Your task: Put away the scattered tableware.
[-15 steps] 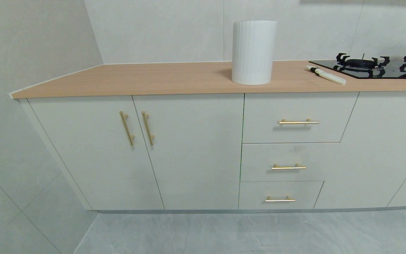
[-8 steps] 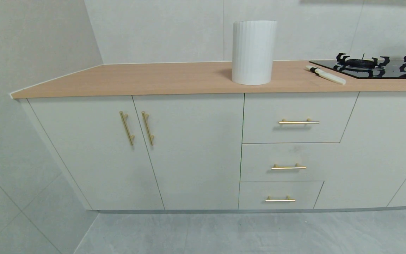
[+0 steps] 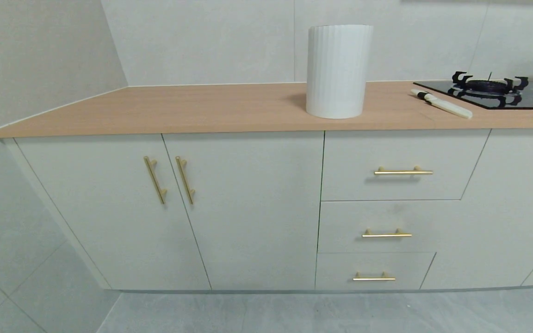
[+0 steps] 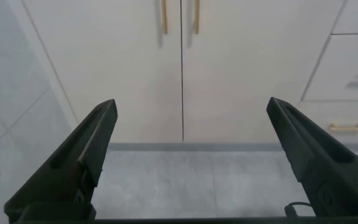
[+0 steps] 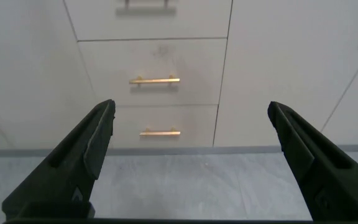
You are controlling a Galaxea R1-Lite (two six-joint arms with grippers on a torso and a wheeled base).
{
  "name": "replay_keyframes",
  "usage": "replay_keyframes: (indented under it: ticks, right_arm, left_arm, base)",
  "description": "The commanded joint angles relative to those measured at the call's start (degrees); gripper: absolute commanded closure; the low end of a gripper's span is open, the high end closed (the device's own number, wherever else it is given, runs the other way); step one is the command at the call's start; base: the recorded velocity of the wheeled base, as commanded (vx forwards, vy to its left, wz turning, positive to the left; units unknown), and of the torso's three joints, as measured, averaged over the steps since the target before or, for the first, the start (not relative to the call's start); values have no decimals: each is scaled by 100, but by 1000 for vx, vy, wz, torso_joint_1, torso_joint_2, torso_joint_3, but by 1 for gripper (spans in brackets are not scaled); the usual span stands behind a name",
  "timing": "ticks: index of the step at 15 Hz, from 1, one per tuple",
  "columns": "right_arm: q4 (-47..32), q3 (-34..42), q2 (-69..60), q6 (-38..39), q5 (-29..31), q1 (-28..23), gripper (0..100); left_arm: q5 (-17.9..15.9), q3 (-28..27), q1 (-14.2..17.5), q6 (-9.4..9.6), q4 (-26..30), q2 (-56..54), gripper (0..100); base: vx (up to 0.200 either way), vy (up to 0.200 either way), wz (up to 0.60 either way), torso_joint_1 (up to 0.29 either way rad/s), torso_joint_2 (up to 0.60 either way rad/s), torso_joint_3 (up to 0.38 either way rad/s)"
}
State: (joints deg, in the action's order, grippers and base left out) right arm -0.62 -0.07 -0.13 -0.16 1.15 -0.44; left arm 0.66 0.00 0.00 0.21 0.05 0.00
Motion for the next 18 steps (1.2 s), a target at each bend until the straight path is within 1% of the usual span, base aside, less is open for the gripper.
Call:
replay_keyframes:
  ticks: [1,14,18]
  right_arm:
    - [1,-1,13,-2,0,0,0]
    - [1,-1,13,-2,0,0,0]
    - [1,-1,13,-2,0,0,0]
  left_arm:
    - [4,0,0,-3,4,9,0]
    - [4,0,0,-3,4,9,0]
    - [4,0,0,-12,4,9,0]
  base:
    - [200,0,0,2,2,2]
    - [200,0,0,3,3,3]
    - [0,0,0,0,0,0]
